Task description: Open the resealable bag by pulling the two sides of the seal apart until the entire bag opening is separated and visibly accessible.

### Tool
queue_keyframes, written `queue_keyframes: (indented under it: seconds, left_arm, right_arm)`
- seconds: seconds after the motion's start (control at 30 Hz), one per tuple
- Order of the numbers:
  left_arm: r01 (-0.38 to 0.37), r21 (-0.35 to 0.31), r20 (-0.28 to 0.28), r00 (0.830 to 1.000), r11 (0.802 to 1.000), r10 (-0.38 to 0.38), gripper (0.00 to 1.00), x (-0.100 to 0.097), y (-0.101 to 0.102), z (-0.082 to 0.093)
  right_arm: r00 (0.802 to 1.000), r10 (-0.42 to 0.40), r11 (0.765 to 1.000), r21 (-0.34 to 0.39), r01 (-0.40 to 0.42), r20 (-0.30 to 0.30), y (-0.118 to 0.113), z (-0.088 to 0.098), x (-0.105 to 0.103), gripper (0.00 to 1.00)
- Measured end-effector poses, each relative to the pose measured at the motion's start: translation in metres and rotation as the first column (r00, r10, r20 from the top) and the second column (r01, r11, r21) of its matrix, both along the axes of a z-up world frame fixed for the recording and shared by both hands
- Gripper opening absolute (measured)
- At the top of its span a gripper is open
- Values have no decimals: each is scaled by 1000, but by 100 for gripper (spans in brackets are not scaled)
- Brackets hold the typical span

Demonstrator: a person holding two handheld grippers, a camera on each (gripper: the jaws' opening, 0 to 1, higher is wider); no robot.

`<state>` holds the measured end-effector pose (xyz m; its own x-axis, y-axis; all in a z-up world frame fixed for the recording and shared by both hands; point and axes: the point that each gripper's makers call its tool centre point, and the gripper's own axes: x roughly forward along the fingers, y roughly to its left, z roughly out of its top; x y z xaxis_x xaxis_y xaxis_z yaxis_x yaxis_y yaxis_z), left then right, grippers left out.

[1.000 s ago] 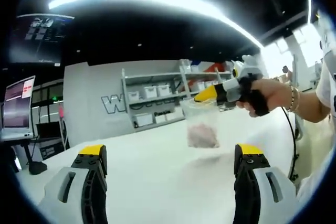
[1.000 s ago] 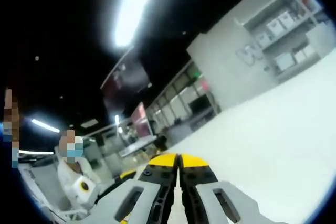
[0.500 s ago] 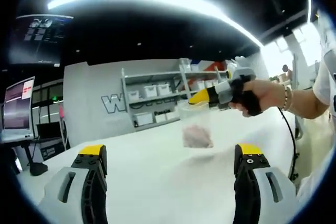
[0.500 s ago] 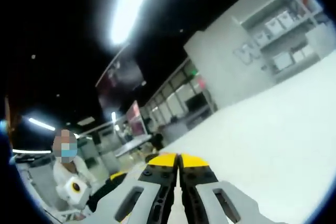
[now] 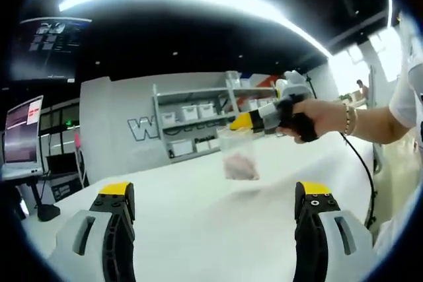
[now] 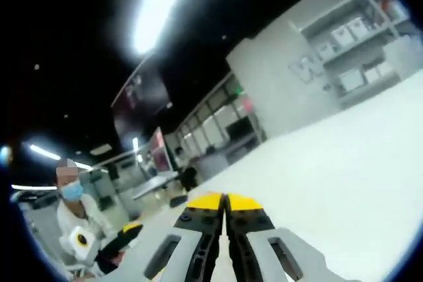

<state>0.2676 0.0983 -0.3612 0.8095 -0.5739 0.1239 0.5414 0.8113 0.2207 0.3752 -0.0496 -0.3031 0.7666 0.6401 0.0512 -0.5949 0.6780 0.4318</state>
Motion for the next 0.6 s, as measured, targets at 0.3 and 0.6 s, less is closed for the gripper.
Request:
queue_keyframes:
  seconds: [0.3, 0.6]
  left_arm:
    - [-5, -1, -18, 1000, 1000, 5, 100, 7, 2, -3]
    - [-14, -6, -13, 1000, 1000, 14, 100, 13, 7, 0]
  right_arm:
    - [1000, -17, 999, -29, 17, 2, -2, 0, 23, 0]
    - [1000, -12, 999, -51, 11, -7, 5, -2, 39, 0]
